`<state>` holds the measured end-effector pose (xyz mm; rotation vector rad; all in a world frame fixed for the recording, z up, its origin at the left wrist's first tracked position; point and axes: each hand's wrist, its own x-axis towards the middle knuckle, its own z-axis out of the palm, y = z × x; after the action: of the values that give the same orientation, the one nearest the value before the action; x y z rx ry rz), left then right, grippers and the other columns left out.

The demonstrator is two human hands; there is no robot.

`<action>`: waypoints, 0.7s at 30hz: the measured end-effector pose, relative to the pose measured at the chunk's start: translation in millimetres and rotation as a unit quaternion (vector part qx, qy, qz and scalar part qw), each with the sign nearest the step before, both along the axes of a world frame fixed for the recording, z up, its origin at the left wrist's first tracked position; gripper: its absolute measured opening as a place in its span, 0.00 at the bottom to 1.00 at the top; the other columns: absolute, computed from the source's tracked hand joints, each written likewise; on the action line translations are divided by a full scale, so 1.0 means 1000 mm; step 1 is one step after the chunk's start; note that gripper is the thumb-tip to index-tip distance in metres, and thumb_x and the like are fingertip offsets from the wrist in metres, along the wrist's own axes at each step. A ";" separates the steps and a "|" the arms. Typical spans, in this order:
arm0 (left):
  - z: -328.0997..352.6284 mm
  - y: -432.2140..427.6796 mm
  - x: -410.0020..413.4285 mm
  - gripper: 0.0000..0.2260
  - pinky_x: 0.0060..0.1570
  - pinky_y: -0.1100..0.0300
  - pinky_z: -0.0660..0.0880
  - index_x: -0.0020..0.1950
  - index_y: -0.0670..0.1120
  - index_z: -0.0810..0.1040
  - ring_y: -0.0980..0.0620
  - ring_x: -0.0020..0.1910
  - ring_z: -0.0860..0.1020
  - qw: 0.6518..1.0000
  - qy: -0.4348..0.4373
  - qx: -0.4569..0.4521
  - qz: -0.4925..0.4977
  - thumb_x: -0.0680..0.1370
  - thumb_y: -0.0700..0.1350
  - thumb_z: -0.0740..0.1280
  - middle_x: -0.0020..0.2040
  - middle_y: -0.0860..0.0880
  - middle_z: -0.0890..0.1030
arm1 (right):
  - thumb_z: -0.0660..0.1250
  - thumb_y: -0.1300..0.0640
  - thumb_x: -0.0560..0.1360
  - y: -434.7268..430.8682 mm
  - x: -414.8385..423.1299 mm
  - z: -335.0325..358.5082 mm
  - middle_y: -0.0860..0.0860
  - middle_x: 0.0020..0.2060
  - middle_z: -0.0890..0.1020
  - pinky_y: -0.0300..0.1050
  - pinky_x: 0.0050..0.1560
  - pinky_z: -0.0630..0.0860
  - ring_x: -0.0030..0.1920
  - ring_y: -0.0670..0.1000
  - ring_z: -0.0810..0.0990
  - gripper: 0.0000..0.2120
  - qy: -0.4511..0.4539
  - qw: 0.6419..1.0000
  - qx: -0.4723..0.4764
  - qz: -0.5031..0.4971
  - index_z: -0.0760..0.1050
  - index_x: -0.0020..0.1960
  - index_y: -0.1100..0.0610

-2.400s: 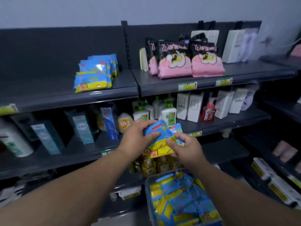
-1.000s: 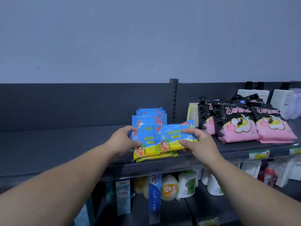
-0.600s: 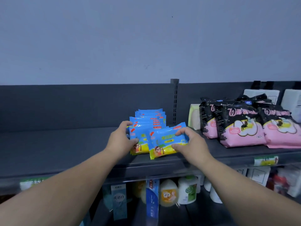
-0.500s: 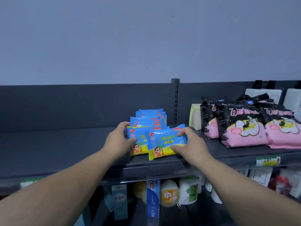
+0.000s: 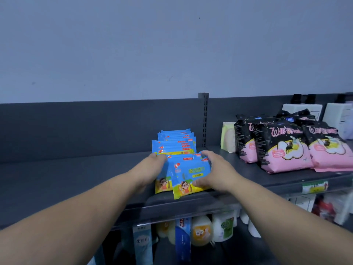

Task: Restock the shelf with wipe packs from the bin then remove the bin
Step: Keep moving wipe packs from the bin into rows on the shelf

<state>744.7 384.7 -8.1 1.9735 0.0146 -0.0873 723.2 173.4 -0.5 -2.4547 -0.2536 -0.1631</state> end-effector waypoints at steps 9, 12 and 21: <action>-0.006 -0.001 0.015 0.25 0.52 0.60 0.74 0.59 0.56 0.70 0.58 0.54 0.78 0.998 -0.051 0.017 -0.032 0.69 0.70 0.65 0.57 0.56 0.78 | 0.83 0.53 0.57 0.006 0.007 0.003 0.49 0.68 0.66 0.45 0.66 0.70 0.63 0.48 0.72 0.57 0.042 0.998 0.019 -0.034 0.53 0.77 0.49; 0.004 0.009 0.019 0.31 0.66 0.51 0.69 0.60 0.58 0.70 0.54 0.64 0.73 0.996 -0.079 0.039 -0.028 0.64 0.73 0.67 0.63 0.57 0.73 | 0.83 0.53 0.57 0.008 0.009 0.004 0.49 0.70 0.63 0.46 0.68 0.69 0.66 0.48 0.70 0.61 0.043 0.998 0.025 -0.028 0.49 0.78 0.47; 0.014 0.040 0.064 0.60 0.74 0.46 0.56 0.77 0.56 0.38 0.50 0.77 0.53 0.972 -0.012 0.195 -0.134 0.60 0.64 0.78 0.77 0.53 0.55 | 0.84 0.49 0.55 0.001 0.030 0.016 0.43 0.77 0.50 0.49 0.74 0.61 0.75 0.47 0.57 0.66 0.065 0.997 0.017 0.023 0.42 0.78 0.42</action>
<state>808.6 424.9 6.1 2.3605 -0.2704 -0.2521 752.9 174.3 15.1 -2.4121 -0.2470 0.0122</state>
